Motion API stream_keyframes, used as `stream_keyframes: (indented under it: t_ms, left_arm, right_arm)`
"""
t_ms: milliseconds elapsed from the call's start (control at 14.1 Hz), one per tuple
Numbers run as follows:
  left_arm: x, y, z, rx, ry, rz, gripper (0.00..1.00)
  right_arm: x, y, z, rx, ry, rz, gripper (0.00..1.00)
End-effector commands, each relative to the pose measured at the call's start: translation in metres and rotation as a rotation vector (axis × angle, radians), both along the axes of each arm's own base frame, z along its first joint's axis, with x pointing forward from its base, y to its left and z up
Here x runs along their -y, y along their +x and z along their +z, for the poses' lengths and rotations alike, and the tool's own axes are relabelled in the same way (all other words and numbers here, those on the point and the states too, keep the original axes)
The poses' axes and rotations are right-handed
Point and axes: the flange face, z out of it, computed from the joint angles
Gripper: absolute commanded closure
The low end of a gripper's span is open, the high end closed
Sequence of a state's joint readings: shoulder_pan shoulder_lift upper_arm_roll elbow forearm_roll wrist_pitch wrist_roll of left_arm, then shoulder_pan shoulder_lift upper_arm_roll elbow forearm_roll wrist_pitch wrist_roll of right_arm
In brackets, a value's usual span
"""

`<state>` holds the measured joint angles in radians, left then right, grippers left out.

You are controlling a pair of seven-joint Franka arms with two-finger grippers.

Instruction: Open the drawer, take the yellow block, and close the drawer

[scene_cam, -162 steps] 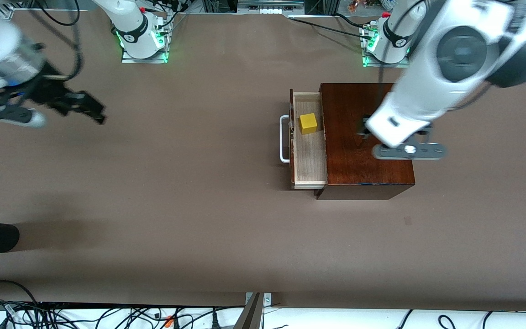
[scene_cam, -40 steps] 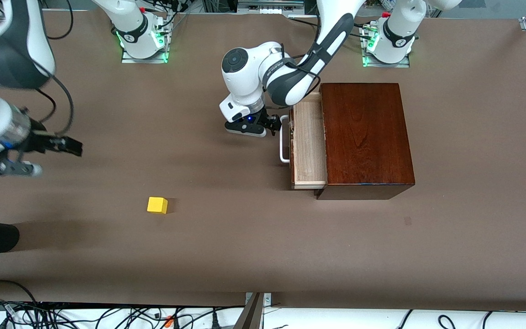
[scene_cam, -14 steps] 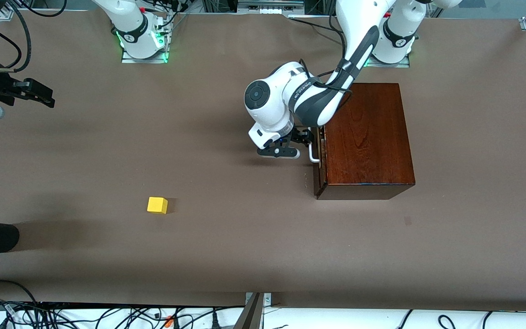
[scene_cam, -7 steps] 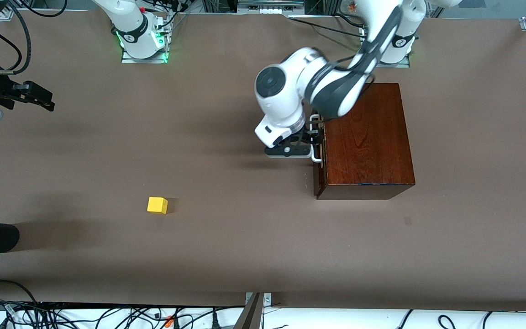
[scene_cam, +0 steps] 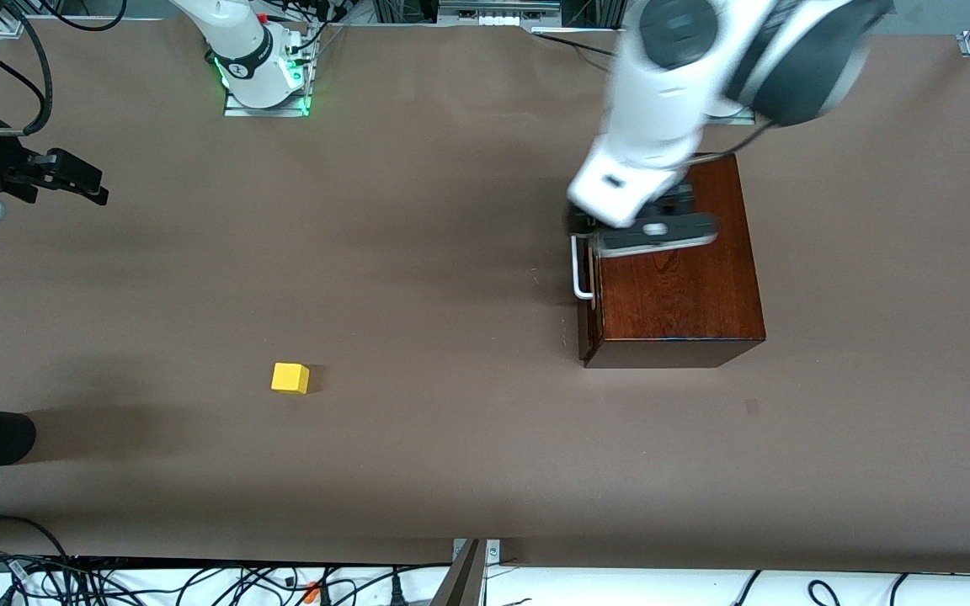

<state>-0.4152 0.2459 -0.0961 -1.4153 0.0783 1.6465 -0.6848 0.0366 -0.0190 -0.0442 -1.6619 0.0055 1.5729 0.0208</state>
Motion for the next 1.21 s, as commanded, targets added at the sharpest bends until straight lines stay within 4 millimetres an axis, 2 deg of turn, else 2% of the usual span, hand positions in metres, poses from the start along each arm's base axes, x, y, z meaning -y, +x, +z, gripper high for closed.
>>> stream_keyframes:
  t_ms: [0, 142, 213, 355, 496, 780, 993, 1135]
  left_arm:
    - [-0.084, 0.013, 0.013, -0.055, -0.048, -0.048, 0.0]
    - [-0.14, 0.02, 0.021, -0.057, -0.076, -0.138, 0.0]
    - [-0.163, 0.017, 0.023, -0.06, -0.076, -0.166, 0.0]
    - [-0.202, 0.002, 0.025, -0.069, -0.095, -0.148, 0.0]
    - [-0.239, -0.003, 0.019, -0.083, -0.101, -0.131, 0.0]
    - [-0.256, 0.006, 0.006, -0.103, -0.09, -0.13, 0.0]
    - [-0.268, 0.004, 0.011, -0.091, -0.084, -0.109, 0.0]
    - [-0.265, 0.006, 0.018, -0.085, -0.082, -0.111, 0.0]
  right_arm:
    - [0.003, -0.004, 0.005, 0.009, 0.014, 0.009, 0.0]
    - [0.003, -0.003, 0.005, 0.007, 0.01, 0.011, 0.0]
    - [0.004, -0.004, 0.006, 0.006, -0.001, 0.012, 0.0]
    - [0.002, -0.003, 0.005, 0.004, -0.006, 0.02, 0.0]
    - [0.002, -0.004, 0.007, 0.007, -0.006, 0.017, 0.0]
    - [0.002, -0.004, 0.008, 0.01, -0.006, 0.017, 0.0]
    - [0.003, -0.004, 0.008, 0.01, -0.007, 0.017, 0.0]
    - [0.003, -0.003, 0.008, 0.01, -0.007, 0.017, 0.0]
